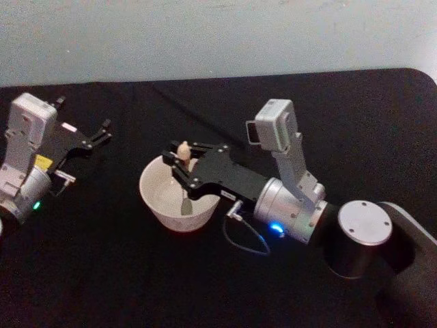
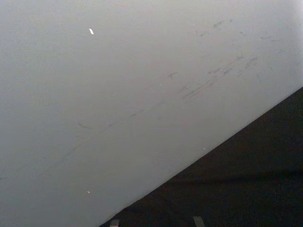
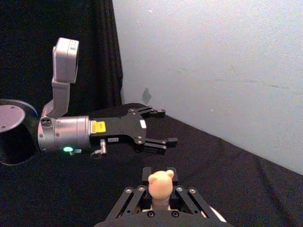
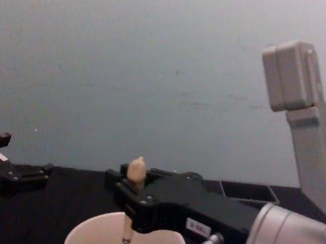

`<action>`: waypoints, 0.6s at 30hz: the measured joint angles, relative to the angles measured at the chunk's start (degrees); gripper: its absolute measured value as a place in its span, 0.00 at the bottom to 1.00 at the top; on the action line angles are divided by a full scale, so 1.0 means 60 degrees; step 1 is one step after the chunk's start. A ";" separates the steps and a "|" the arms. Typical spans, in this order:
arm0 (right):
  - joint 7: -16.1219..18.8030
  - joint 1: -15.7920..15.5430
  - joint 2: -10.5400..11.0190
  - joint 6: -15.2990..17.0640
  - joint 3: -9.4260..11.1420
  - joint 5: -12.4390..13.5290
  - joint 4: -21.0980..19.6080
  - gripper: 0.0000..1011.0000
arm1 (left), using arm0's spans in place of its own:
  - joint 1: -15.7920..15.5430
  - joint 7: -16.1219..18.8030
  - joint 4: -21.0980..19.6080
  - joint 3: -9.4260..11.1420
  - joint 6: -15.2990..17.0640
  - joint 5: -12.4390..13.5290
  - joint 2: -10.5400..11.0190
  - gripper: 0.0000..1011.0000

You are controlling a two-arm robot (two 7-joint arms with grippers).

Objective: Pick up the stirring spoon with one hand, stir inside the cup, then place it back in its original position.

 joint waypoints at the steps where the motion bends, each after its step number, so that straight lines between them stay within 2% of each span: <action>1: -0.0011 0.0043 -0.0063 0.0009 -0.0053 -0.0011 0.0043 0.19 | 0.0000 0.0000 0.0000 0.0000 0.0000 0.0000 0.0000 0.99; 10: -0.0191 0.0426 -0.0504 -0.0013 -0.0225 -0.0148 0.0483 0.19 | 0.0000 0.0000 0.0000 0.0000 0.0000 0.0000 0.0000 0.99; 18: -0.0463 0.0742 -0.0766 -0.0083 -0.0098 -0.0300 0.0982 0.19 | 0.0000 0.0000 0.0000 0.0000 0.0000 0.0000 0.0000 0.99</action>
